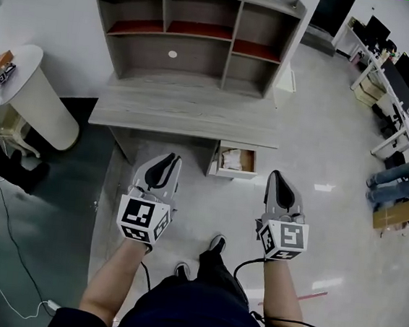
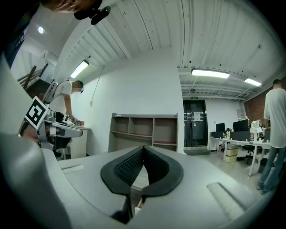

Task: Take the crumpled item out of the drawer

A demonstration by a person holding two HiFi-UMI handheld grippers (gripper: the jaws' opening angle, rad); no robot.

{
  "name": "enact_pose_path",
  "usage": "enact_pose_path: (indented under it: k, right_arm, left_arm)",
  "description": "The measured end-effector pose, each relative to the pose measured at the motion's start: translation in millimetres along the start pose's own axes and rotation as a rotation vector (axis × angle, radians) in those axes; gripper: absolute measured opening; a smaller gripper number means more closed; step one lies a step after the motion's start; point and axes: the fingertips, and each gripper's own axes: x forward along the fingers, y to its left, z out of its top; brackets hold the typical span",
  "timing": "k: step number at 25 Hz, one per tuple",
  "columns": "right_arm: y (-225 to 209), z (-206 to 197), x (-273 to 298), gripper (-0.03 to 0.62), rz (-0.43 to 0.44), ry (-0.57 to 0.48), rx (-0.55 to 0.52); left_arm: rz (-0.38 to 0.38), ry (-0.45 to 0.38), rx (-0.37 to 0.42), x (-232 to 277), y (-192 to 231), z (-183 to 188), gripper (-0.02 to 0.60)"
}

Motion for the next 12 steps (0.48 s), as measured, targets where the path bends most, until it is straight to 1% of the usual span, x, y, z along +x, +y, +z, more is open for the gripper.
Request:
enact_pose_path:
  k: [3,7,12]
  right_arm:
    - [-13.3,-10.5,25.1,0.006,0.018,0.014,0.013]
    - [-44.2,-28.3,53.4,0.007,0.032,0.044,0.031]
    - [-75.5,-56.3,86.7,0.008,0.069,0.087,0.025]
  left_arm:
    - [0.023,0.023,0.006,23.9,6.8,-3.9,0.048]
    - [0.048,0.058,0.007,59.7,3.9,-13.7,0.048]
    - [0.099,0.124,0.013,101.9,4.4,-38.8,0.048]
